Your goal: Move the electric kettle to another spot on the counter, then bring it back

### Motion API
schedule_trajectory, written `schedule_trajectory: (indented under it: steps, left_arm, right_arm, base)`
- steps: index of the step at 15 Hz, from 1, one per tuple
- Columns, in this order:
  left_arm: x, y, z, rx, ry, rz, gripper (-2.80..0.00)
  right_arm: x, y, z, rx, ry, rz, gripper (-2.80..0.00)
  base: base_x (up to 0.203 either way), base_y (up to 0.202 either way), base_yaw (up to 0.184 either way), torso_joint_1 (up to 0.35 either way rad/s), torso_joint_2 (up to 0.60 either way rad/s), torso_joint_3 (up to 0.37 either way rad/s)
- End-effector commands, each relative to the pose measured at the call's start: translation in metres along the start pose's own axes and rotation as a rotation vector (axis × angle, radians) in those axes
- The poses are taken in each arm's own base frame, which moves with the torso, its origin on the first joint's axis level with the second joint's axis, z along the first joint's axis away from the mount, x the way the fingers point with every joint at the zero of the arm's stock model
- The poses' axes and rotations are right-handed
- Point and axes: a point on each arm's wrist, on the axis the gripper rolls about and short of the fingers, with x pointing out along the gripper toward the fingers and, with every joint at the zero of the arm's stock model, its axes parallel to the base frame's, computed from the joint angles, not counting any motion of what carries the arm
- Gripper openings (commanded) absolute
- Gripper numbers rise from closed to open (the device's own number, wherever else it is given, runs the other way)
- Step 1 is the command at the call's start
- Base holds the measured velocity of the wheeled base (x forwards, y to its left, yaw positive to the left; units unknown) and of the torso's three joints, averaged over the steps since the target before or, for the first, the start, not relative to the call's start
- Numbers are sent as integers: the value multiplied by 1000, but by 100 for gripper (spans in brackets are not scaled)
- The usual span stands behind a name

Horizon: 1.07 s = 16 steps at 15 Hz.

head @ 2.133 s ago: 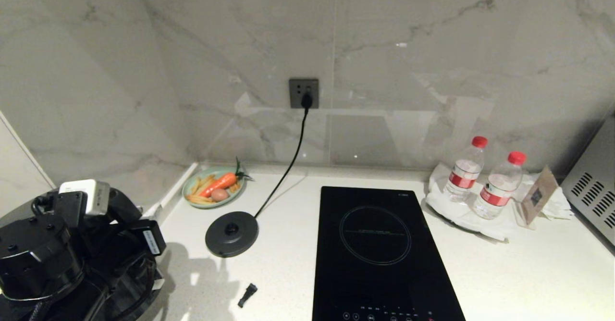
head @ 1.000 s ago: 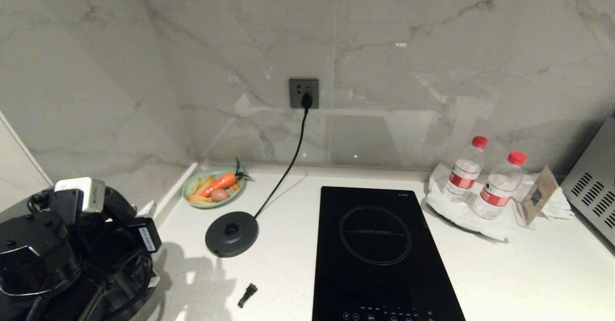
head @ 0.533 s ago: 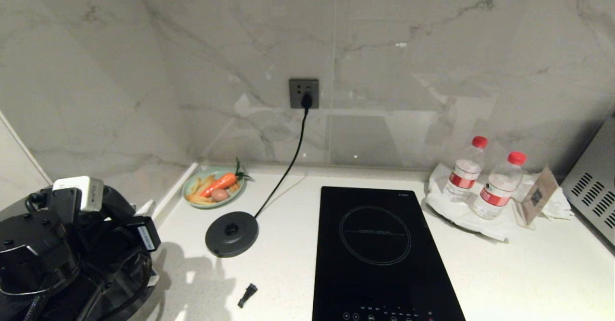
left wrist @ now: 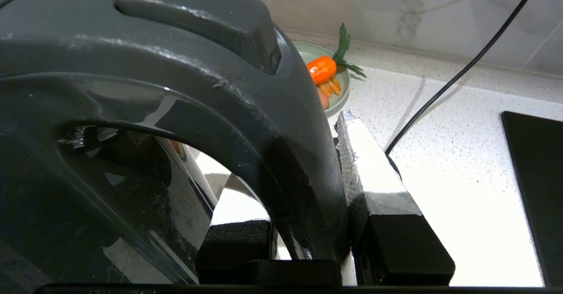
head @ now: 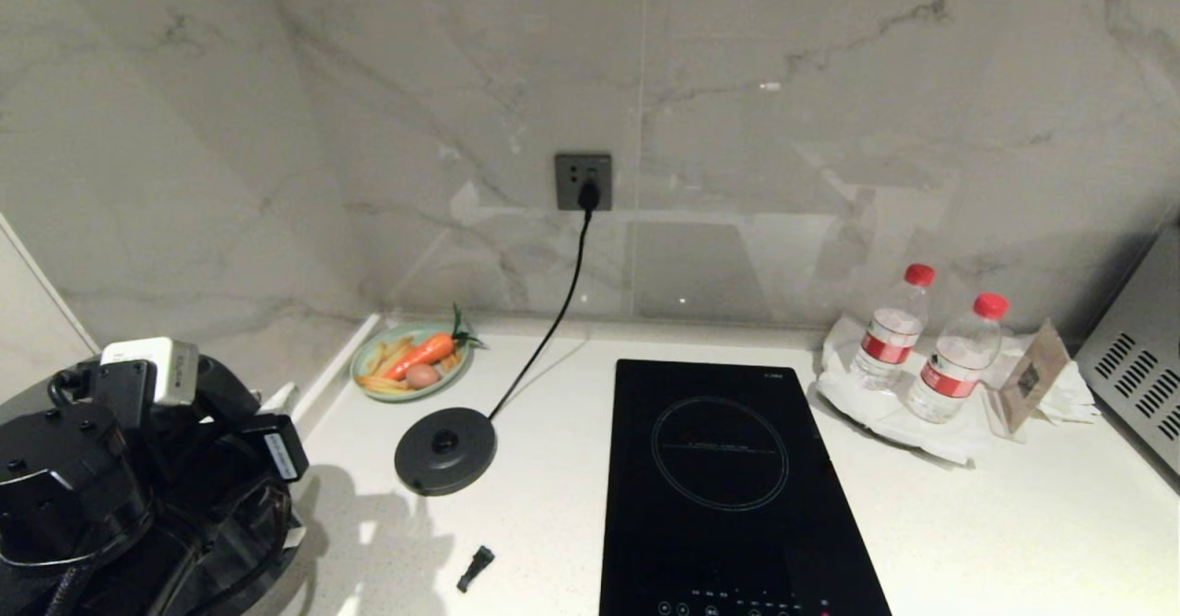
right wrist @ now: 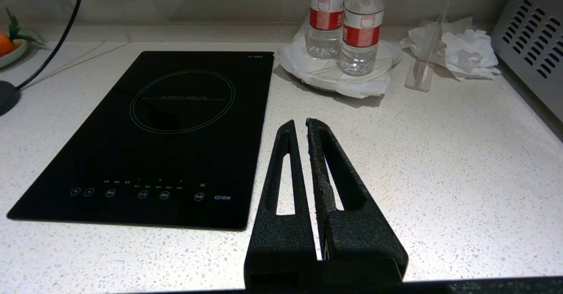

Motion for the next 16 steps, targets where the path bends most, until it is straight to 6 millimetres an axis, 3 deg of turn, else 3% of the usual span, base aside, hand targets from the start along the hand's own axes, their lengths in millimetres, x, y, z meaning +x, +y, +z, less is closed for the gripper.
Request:
schedule_trajectory:
  steps: [1, 9, 16]
  left_arm:
    - [0, 0, 0, -3, -4, 3, -280]
    - [0, 0, 1, -4, -7, 4, -280]
    - [-23, 15, -7, -5, 14, 26, -280]
  right_arm:
    - [0, 0, 0, -2, -2, 1, -280]
    - [0, 0, 0, -16, -1, 1, -280]
    - [0, 0, 0, -16, -1, 1, -280]
  base:
    - [0, 0, 0, 0, 0, 0]
    - [0, 0, 0, 66, -147, -81]
    - [0, 0, 0, 0, 0, 0]
